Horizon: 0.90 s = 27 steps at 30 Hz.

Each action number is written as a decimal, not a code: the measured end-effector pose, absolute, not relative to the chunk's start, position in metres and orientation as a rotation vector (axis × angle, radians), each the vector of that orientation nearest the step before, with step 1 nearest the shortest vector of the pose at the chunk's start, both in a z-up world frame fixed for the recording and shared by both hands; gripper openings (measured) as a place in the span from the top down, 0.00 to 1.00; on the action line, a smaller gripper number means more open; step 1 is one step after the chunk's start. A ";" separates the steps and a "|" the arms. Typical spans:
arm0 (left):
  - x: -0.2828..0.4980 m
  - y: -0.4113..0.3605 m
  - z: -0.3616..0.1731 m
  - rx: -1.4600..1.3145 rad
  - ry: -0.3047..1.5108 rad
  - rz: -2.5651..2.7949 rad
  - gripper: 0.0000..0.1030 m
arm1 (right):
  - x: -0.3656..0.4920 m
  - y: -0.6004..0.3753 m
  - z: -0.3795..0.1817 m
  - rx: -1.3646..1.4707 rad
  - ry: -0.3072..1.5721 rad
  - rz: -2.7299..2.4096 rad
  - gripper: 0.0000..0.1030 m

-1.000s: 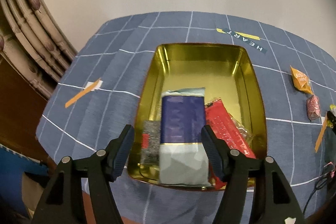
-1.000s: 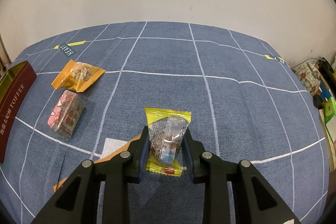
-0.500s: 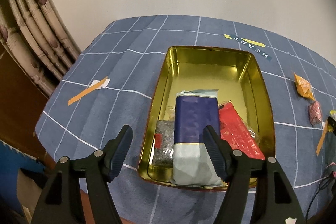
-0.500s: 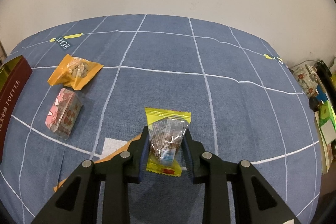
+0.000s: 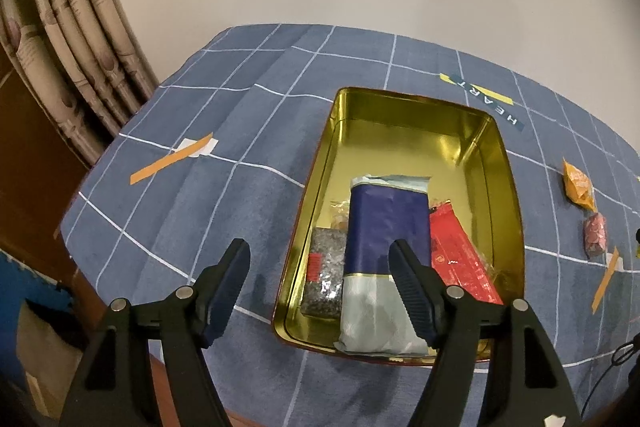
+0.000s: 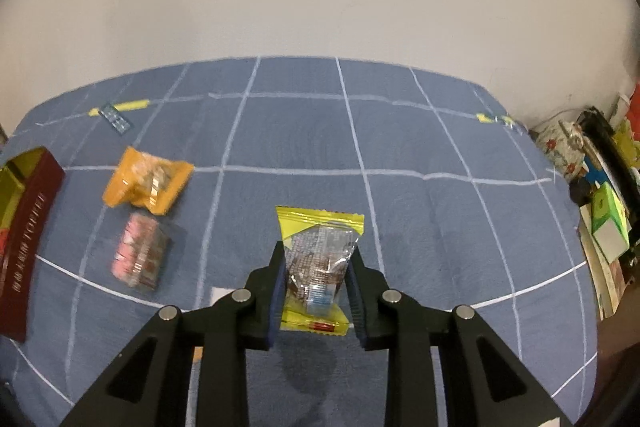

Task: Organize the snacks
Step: 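Carry the yellow-edged candy bag with the right gripper into the tin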

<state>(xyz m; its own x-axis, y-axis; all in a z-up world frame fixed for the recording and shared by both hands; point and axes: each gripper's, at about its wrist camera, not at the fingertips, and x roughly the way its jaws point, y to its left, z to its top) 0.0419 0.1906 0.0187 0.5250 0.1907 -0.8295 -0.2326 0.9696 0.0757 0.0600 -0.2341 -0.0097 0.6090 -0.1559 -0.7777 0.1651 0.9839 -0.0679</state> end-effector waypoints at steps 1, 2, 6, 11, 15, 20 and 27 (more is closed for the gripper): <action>0.042 0.192 0.019 -0.051 0.984 0.252 0.33 | 0.059 -0.231 -0.004 0.014 0.887 -0.174 0.73; 0.042 0.193 0.020 -0.055 0.983 0.255 0.33 | 0.057 -0.227 0.002 0.013 0.874 -0.163 0.73; 0.041 0.202 0.021 -0.085 0.985 0.282 0.32 | 0.058 -0.203 0.020 0.008 0.846 -0.093 0.73; 0.039 0.215 0.023 -0.126 0.974 0.314 0.32 | 0.057 -0.152 0.036 -0.021 0.817 0.028 0.73; 0.039 0.224 0.022 -0.149 0.984 0.346 0.32 | 0.053 -0.101 0.039 -0.058 0.824 0.162 0.73; 0.037 0.232 0.019 -0.177 0.996 0.364 0.32 | 0.048 -0.045 0.037 -0.078 0.848 0.307 0.73; 0.036 0.238 0.017 -0.193 1.010 0.381 0.32 | 0.049 0.015 0.031 -0.096 0.873 0.445 0.73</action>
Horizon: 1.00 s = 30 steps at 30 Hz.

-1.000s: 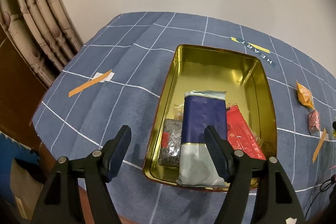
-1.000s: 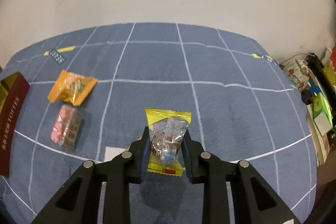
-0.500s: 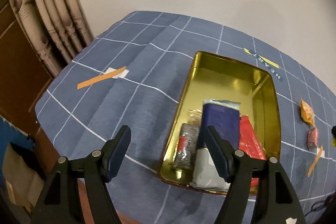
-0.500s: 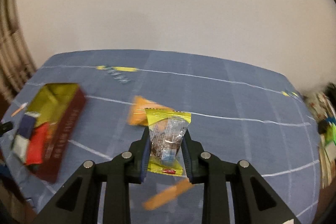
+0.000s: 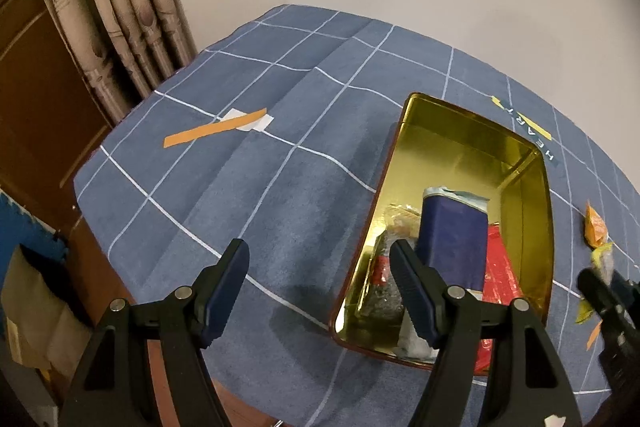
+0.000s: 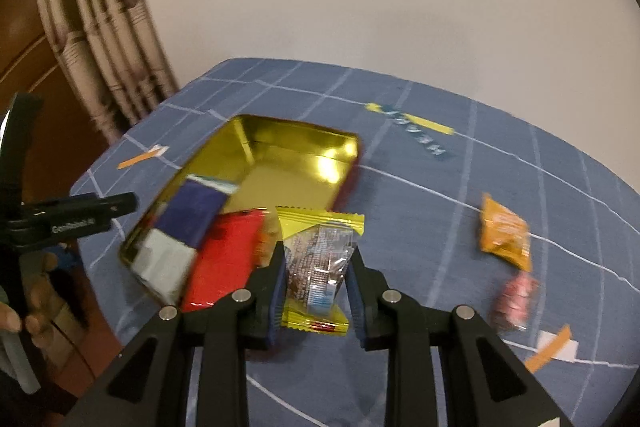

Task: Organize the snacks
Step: 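Carry the yellow-edged candy bag with the right gripper into the tin, then open the right gripper to release the candy bag in the tin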

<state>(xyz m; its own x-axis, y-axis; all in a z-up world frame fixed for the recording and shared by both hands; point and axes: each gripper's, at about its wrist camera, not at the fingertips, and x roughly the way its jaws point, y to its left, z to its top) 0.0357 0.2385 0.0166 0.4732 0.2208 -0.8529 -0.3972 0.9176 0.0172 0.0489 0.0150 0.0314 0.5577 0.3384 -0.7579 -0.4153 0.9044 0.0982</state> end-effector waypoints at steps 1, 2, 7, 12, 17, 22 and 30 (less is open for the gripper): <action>0.036 0.239 0.016 -0.194 1.013 0.383 0.32 | 0.049 0.023 0.030 -0.106 0.876 0.459 0.73; 0.036 0.240 0.015 -0.197 1.016 0.384 0.32 | 0.048 0.029 0.030 -0.113 0.878 0.470 0.73; 0.035 0.242 0.016 -0.201 1.009 0.396 0.32 | 0.039 0.054 0.030 -0.144 0.884 0.514 0.73; 0.035 0.243 0.014 -0.206 1.024 0.396 0.32 | 0.043 0.068 0.023 -0.160 0.900 0.538 0.73; 0.036 0.244 0.013 -0.209 1.028 0.405 0.32 | 0.046 0.072 0.015 -0.162 0.924 0.546 0.73; 0.036 0.245 0.012 -0.211 1.032 0.406 0.32 | 0.047 0.077 0.004 -0.172 0.950 0.557 0.73; 0.037 0.243 0.011 -0.203 1.035 0.400 0.32 | 0.045 0.080 -0.009 -0.188 0.979 0.565 0.73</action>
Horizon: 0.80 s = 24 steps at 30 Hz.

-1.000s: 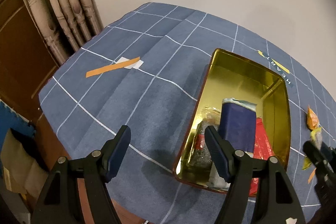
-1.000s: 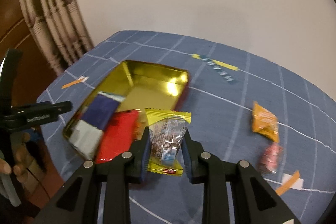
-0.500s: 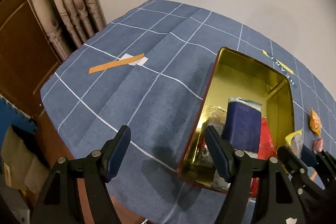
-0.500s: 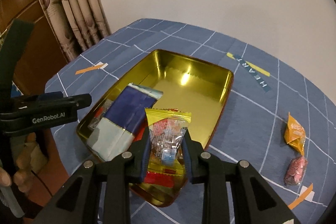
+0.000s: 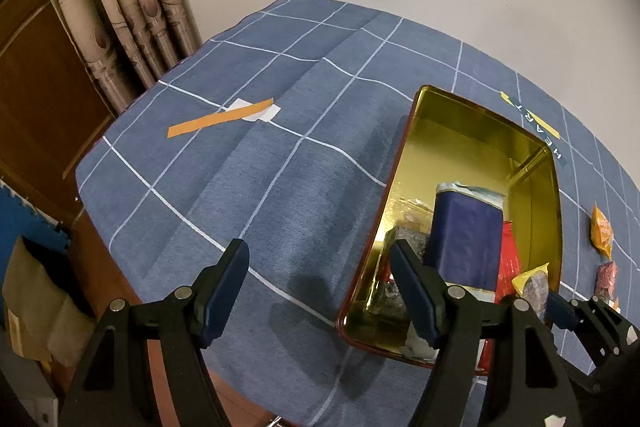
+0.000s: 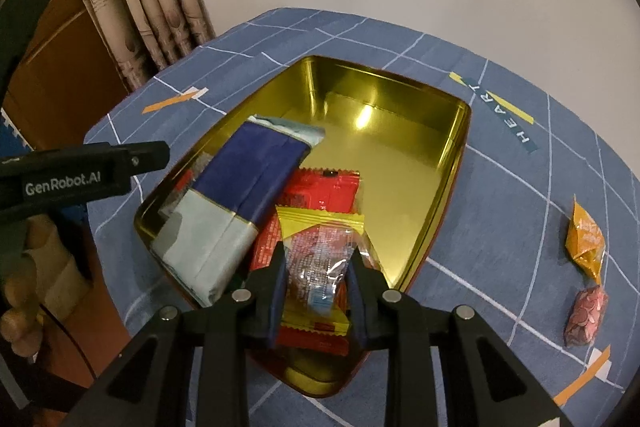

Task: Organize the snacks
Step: 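Open the right gripper to release the candy bag in the tin, then move the right gripper to the pink candy packet and close on it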

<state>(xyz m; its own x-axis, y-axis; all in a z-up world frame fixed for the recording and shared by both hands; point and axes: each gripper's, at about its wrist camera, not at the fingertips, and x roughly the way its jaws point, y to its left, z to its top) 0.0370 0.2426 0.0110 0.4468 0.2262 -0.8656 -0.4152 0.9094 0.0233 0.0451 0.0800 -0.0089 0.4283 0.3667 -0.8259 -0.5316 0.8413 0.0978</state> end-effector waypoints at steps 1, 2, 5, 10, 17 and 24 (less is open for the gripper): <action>0.037 0.242 0.011 -0.204 1.037 0.399 0.32 | 0.045 0.080 -0.009 -0.185 0.980 0.567 0.73; 0.037 0.242 0.011 -0.205 1.037 0.397 0.32 | 0.045 0.079 -0.010 -0.182 0.979 0.568 0.73; 0.037 0.241 0.011 -0.199 1.040 0.397 0.32 | 0.045 0.080 -0.010 -0.189 0.972 0.569 0.73; 0.037 0.240 0.011 -0.198 1.037 0.397 0.32 | 0.044 0.080 -0.010 -0.190 0.969 0.564 0.73; 0.036 0.242 0.013 -0.196 1.021 0.410 0.32 | 0.043 0.076 -0.005 -0.161 0.954 0.565 0.63; 0.036 0.243 0.013 -0.194 1.018 0.413 0.32 | 0.043 0.065 0.006 -0.133 0.929 0.544 0.62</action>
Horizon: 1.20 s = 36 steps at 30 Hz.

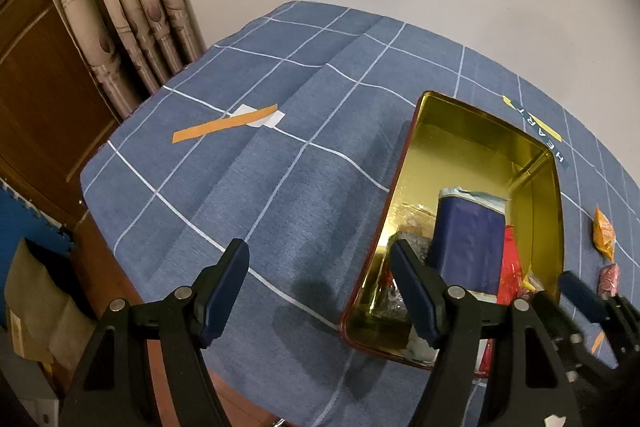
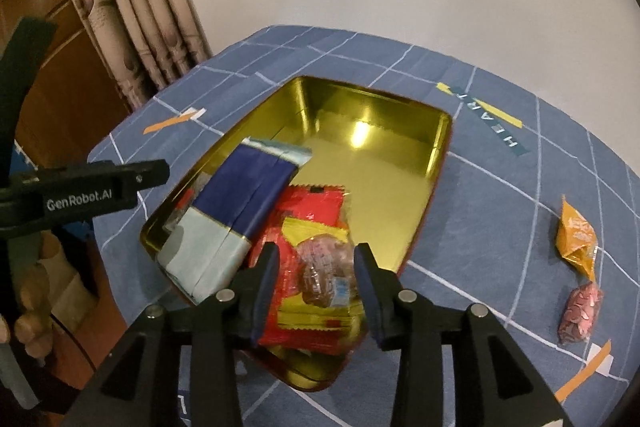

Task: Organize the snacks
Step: 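Move the right gripper to the pink candy packet and close on it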

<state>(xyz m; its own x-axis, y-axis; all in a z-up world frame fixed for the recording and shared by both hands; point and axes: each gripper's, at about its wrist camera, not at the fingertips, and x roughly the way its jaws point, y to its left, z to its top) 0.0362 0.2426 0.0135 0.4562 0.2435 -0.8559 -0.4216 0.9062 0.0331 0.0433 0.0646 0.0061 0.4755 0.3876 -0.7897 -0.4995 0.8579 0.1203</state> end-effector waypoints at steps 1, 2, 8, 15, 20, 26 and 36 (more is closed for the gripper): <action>0.036 0.243 0.014 -0.195 1.019 0.414 0.32 | 0.043 0.061 0.009 -0.123 0.921 0.538 0.62; 0.035 0.243 0.014 -0.197 1.019 0.415 0.32 | 0.042 0.055 0.012 -0.112 0.912 0.529 0.61; 0.035 0.243 0.016 -0.191 1.007 0.414 0.32 | 0.042 0.013 0.021 -0.101 0.879 0.418 0.60; 0.036 0.238 0.016 -0.174 1.008 0.413 0.32 | 0.058 -0.072 0.013 -0.047 0.899 0.203 0.60; 0.037 0.235 0.015 -0.160 1.006 0.414 0.32 | 0.064 -0.120 -0.001 0.001 0.936 0.093 0.59; 0.037 0.229 0.016 -0.130 0.994 0.411 0.32 | 0.069 -0.139 -0.021 0.074 0.982 0.073 0.59; 0.038 0.223 0.011 -0.094 0.996 0.418 0.32 | 0.082 -0.124 -0.041 0.000 0.973 0.049 0.58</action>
